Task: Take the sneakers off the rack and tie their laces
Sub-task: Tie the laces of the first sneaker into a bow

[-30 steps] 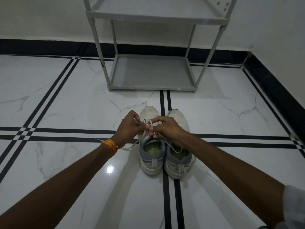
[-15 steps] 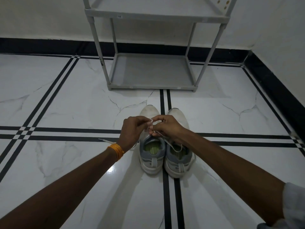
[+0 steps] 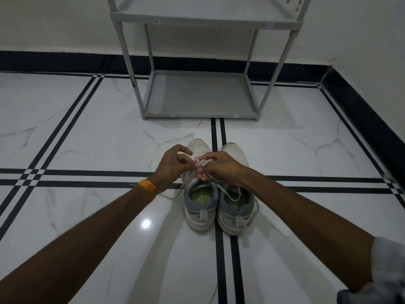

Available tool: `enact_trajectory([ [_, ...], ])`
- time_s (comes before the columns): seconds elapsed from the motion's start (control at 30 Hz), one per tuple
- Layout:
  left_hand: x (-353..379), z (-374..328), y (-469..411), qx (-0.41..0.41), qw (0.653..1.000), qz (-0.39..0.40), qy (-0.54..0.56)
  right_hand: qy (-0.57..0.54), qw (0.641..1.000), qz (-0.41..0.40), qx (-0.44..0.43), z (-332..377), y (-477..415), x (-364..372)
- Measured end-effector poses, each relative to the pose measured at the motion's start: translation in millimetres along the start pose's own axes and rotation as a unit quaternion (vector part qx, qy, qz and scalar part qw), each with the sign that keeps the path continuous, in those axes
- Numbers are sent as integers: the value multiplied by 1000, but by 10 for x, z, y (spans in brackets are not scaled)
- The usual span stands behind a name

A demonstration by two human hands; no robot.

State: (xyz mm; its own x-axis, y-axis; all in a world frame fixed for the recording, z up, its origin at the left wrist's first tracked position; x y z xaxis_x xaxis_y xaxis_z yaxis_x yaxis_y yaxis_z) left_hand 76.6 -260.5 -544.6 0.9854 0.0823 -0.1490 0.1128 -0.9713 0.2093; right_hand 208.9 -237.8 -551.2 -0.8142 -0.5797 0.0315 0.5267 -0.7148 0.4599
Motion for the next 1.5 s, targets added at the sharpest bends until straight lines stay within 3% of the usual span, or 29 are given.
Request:
enact_trajectory([
  [0.13, 0, 4, -129, -59, 997, 39, -44, 143, 988, 34, -48, 156, -16, 81],
  [0.27, 4, 126, -124, -117, 992, 27, -32, 203, 974, 0, -99, 213, 1, 73],
  [0.43, 206, 180, -38, -109, 990, 90, 16, 192, 974, -18, -118, 187, 32, 41],
  [0.53, 196, 127, -24, -69, 996, 55, 13, 156, 982, -10, -107, 165, 53, 41],
  [0.67, 183, 159, 24, -54, 997, 22, 43, 15, 1000, 4, -27, 3, 104, 9],
  [0.77, 207, 45, 30, 8, 999, 13, -49, 13, 1000, 8, -21, -15, 109, 10],
  [0.9, 168, -229, 86, 123, 970, -54, -204, 14, 1000, -21, -16, -30, 98, -20],
  [1.03, 193, -373, 157, 200, 931, -33, -303, 26, 999, -22, -18, -27, 110, -5],
  [1.17, 252, -449, 193, 221, 907, 13, -359, 14, 999, -27, -14, -18, 143, 6],
  [1.27, 392, -478, 186, 237, 867, 48, -435, -54, 998, -34, 15, -76, 171, -21],
  [1.37, 476, -390, 163, 204, 833, 59, -511, -31, 996, -82, 12, -94, 183, -116],
  [1.43, 419, -341, 143, 157, 855, 41, -492, 26, 993, -109, -23, -55, 183, -155],
  [1.5, 288, -212, 104, 37, 926, 53, -371, 51, 990, -116, -64, -13, 193, -139],
])
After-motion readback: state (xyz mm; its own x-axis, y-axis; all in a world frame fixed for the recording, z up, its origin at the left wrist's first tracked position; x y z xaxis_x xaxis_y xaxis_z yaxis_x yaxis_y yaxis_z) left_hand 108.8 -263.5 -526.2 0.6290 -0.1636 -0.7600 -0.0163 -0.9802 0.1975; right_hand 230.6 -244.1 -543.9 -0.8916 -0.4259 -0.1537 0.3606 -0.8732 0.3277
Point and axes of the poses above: each hand's wrist, its own y-axis away from the middle knuckle, its own x-axis out of the palm, z = x × y, the point moved 10 cm from there along -y, towards the middle knuckle, and after that the axes turned 1 degree about y, right-handed, at the moved point
